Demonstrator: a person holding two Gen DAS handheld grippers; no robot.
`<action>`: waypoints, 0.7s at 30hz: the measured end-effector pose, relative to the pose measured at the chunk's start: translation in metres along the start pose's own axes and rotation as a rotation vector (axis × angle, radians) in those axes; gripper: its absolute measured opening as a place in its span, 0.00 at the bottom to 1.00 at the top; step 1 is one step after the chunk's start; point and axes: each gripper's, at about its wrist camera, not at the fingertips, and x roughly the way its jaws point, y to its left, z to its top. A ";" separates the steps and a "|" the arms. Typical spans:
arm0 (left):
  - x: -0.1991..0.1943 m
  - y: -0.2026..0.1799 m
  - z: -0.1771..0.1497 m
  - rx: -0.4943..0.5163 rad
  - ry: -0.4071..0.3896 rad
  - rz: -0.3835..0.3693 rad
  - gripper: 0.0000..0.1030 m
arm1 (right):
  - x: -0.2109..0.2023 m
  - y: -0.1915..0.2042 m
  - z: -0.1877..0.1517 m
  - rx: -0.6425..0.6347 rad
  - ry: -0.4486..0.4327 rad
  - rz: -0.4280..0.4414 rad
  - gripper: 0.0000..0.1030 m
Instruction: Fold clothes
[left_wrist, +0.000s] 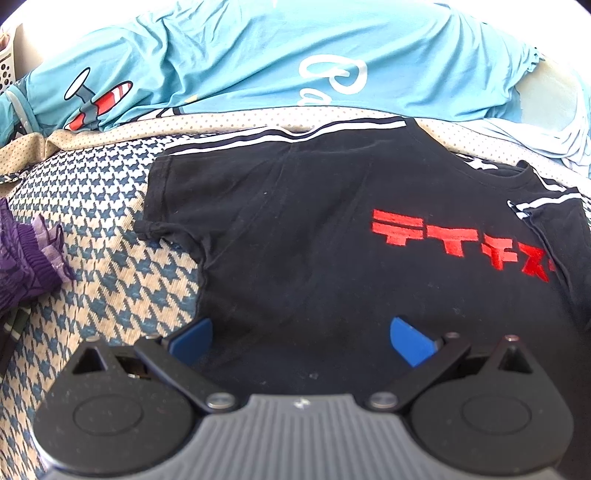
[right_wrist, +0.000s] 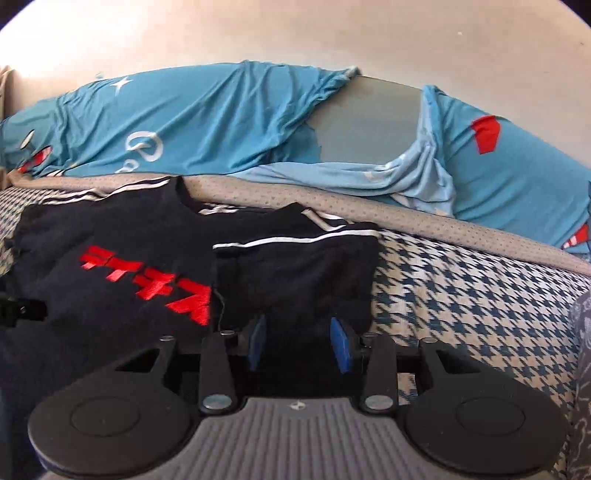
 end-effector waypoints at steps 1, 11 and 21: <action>0.001 0.001 0.001 -0.003 0.004 0.000 1.00 | 0.000 0.004 -0.001 -0.017 0.006 0.012 0.37; 0.000 0.024 0.013 -0.062 -0.037 0.048 1.00 | -0.002 0.030 -0.002 -0.099 0.037 0.094 0.41; 0.001 0.118 0.053 -0.288 -0.110 0.035 1.00 | -0.002 0.032 0.007 0.061 0.073 0.113 0.42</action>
